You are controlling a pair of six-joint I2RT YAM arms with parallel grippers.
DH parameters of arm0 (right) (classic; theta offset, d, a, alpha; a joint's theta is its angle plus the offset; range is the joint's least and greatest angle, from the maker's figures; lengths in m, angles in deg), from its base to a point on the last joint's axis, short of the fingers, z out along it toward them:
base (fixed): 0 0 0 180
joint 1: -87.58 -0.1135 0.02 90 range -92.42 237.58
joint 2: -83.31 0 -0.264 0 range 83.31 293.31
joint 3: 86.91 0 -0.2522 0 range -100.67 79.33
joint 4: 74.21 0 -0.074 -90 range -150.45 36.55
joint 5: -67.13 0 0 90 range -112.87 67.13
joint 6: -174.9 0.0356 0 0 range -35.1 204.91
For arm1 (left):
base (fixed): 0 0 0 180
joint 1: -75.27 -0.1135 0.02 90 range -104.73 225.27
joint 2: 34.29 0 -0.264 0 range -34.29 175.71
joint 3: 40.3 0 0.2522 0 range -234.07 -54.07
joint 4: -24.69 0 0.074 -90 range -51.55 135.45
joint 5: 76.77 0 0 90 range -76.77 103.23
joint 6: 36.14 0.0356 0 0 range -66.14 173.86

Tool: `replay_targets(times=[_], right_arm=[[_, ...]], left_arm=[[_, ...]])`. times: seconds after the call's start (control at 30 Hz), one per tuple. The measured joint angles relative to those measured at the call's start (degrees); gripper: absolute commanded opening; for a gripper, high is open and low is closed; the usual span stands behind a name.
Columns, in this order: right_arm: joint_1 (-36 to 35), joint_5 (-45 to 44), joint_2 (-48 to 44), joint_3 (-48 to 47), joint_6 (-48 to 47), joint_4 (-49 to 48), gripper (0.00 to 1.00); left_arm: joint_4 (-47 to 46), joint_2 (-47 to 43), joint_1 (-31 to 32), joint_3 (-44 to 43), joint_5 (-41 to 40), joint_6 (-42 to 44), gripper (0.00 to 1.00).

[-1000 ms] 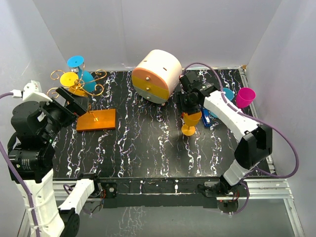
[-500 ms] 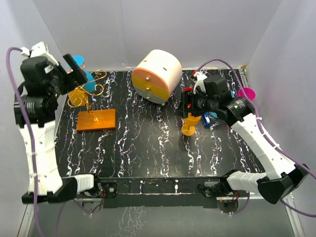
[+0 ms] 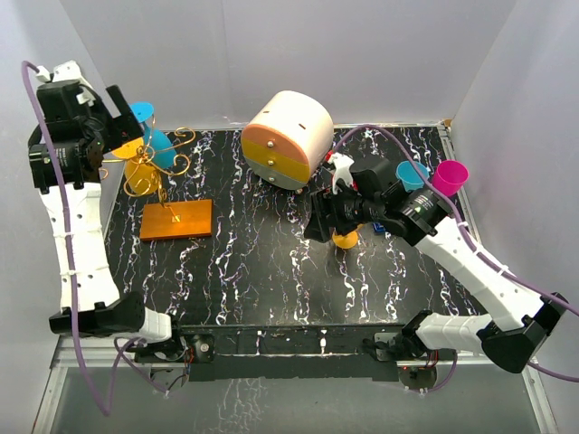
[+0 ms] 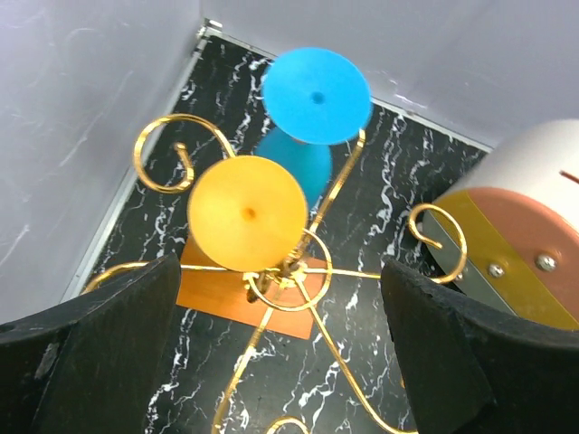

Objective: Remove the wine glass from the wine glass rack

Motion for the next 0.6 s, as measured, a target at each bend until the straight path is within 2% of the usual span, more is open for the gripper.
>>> replay_targets(times=[0.2,0.6], right_arm=[[-3.3,-2.0,-1.0,0.0,-0.8,0.0,0.70],[-7.5,-4.8,-1.4,0.1,-1.8,0.0,0.71]], left_arm=[[-2.7,-0.9,-7.3,3.6,4.8,0.7,0.91],[-5.5,-0.7,-15.0,8.6,13.9,2.5,0.89]])
